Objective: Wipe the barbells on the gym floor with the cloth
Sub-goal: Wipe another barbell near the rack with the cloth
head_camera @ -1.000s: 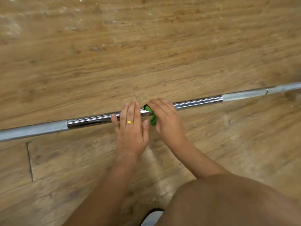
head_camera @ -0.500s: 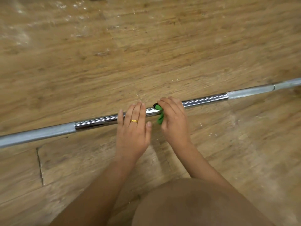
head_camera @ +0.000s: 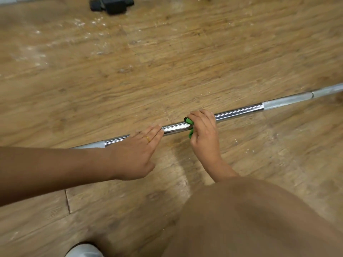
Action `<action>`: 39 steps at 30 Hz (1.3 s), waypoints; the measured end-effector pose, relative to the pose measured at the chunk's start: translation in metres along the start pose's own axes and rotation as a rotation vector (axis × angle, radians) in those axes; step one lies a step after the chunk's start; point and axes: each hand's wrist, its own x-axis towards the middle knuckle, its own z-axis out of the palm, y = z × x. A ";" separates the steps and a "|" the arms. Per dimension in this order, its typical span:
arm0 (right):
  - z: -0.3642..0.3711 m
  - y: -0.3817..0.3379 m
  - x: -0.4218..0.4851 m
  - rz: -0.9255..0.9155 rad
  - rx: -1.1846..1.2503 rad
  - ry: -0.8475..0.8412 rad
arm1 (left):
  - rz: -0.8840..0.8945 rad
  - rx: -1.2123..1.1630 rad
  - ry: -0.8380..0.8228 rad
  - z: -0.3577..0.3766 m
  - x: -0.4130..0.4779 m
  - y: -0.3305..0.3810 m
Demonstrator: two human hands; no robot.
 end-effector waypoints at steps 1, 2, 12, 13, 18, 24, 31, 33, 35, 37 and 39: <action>0.000 0.001 -0.001 0.002 -0.009 -0.003 | -0.009 -0.036 0.027 0.005 -0.003 0.000; -0.001 0.001 -0.002 -0.003 -0.026 -0.011 | -0.014 -0.067 0.101 0.013 -0.002 0.000; -0.016 0.016 0.009 -0.094 -0.109 -0.360 | -0.106 0.024 0.484 0.061 0.020 0.011; -0.019 0.017 0.010 -0.093 -0.140 -0.415 | -0.117 0.028 0.483 0.063 0.021 0.011; -0.031 0.017 0.024 -0.175 -0.278 -0.647 | -0.108 0.078 0.483 0.054 0.012 0.004; -0.051 0.027 0.034 -0.097 -0.384 -0.716 | -0.009 0.127 0.273 0.026 0.001 -0.013; -0.034 0.003 0.026 -0.269 -0.284 -0.710 | 0.004 0.175 0.393 0.043 0.004 -0.016; -0.039 0.015 0.030 -0.247 -0.267 -0.681 | 0.008 0.205 0.414 0.047 0.005 -0.021; -0.045 0.041 0.032 -0.183 -0.259 -0.618 | 0.008 0.219 0.412 0.046 0.004 -0.022; -0.044 0.048 0.030 -0.163 -0.255 -0.613 | 0.012 0.228 0.408 0.044 0.005 -0.021; -0.034 0.034 0.029 -0.231 -0.241 -0.617 | -0.001 0.233 0.403 0.043 0.005 -0.020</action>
